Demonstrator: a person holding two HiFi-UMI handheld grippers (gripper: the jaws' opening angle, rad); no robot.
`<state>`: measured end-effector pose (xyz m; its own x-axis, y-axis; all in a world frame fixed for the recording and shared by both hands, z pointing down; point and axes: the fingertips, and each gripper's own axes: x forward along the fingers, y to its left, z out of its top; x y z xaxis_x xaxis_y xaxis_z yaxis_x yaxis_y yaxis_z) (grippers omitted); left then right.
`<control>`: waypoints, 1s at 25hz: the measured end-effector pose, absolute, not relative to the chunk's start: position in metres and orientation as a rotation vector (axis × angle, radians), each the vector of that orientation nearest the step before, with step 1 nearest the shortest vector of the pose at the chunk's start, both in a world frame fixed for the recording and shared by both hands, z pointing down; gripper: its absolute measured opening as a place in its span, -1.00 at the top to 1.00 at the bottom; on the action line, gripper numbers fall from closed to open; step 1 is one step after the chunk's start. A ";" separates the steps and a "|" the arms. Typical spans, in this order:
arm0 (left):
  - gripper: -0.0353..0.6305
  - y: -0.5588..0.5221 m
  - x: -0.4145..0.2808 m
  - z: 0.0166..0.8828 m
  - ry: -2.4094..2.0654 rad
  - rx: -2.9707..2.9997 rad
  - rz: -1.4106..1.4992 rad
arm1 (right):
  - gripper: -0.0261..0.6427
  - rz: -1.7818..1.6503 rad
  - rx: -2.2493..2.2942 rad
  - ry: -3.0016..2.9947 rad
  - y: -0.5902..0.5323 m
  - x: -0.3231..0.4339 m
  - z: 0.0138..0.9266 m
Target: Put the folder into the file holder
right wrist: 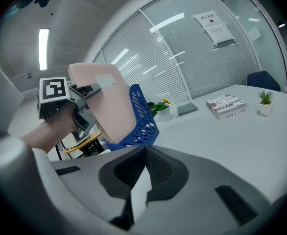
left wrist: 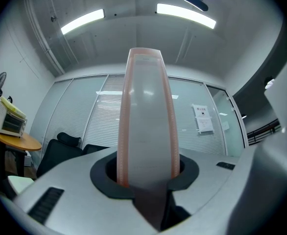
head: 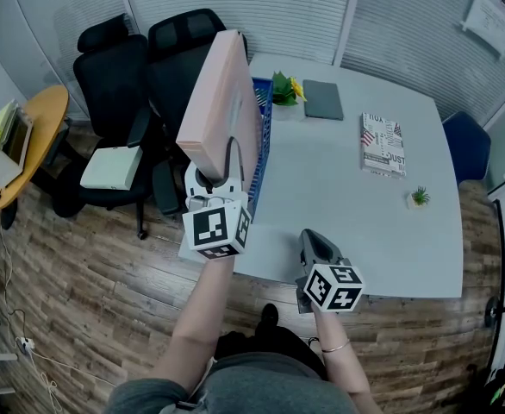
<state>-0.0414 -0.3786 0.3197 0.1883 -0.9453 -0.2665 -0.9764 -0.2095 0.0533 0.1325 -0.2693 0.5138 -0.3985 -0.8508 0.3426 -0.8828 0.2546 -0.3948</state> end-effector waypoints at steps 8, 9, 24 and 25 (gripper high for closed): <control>0.46 -0.389 -0.029 0.344 1.874 -2.366 0.266 | 0.90 0.832 1.697 -2.433 -0.267 0.133 0.516; 0.46 -0.390 -0.028 0.347 1.875 -2.371 0.252 | 0.90 0.833 1.698 -2.432 -0.267 0.133 0.516; 0.43 -0.401 -0.021 0.405 1.897 -2.434 0.041 | 0.90 0.842 1.695 -2.420 -0.268 0.132 0.521; 0.43 -0.400 -0.022 0.408 1.897 -2.438 0.028 | 0.90 0.843 1.693 -2.420 -0.267 0.131 0.521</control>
<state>-0.0216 -0.4005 0.4077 0.2462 -0.9681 -0.0463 -0.9690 -0.2450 -0.0302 0.1310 -0.2672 0.5211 -0.3906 -0.8484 0.3572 -0.8868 0.2426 -0.3934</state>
